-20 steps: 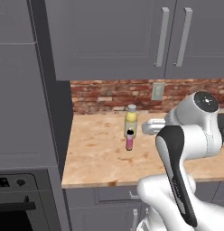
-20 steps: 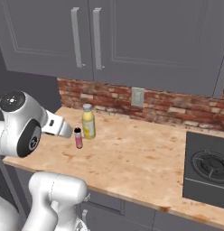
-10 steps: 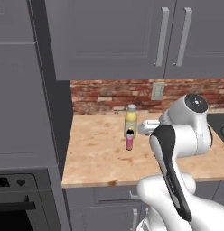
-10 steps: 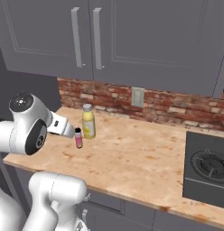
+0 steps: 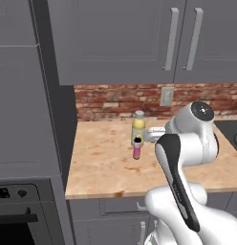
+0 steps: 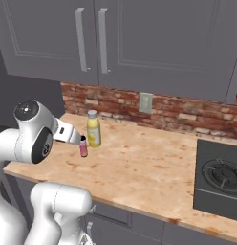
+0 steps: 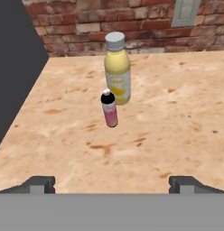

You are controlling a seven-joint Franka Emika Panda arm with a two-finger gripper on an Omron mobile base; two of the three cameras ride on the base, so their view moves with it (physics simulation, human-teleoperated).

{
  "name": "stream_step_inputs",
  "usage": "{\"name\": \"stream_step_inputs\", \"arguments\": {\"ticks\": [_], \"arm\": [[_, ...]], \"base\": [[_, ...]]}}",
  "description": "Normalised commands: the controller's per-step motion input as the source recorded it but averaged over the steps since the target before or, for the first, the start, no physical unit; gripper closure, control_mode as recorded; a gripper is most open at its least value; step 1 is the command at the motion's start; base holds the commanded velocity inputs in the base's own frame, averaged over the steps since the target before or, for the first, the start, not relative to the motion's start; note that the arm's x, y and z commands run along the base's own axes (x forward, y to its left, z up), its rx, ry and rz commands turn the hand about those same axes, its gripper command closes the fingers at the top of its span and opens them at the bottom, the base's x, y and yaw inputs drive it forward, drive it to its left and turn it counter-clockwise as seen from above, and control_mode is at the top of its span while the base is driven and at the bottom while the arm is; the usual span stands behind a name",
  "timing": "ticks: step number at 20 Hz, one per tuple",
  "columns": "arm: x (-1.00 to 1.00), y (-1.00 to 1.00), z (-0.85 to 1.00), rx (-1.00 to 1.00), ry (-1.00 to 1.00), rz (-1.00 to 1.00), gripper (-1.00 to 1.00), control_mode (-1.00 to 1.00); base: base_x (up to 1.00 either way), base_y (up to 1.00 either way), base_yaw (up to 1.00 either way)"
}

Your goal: Move the drinks to the dining counter.

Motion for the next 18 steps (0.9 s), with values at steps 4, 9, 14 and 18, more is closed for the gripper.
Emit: {"name": "stream_step_inputs", "arguments": {"ticks": [4, 9, 14, 18], "arm": [[0.15, 0.02, -0.06, 0.0, -0.02, 0.01, -1.0, -1.0], [0.15, 0.04, -0.1, 0.0, 0.0, 0.01, -1.0, -1.0], [0.19, 0.04, -0.12, 0.0, 0.0, 0.0, -1.0, -1.0], [0.2, 0.0, -0.09, 0.0, 0.0, 0.01, -1.0, -1.0]], "base": [[0.0, 0.0, 0.0], [0.0, 0.0, 0.0], [0.0, 0.0, 0.0], [0.0, 0.0, 0.0]]}}
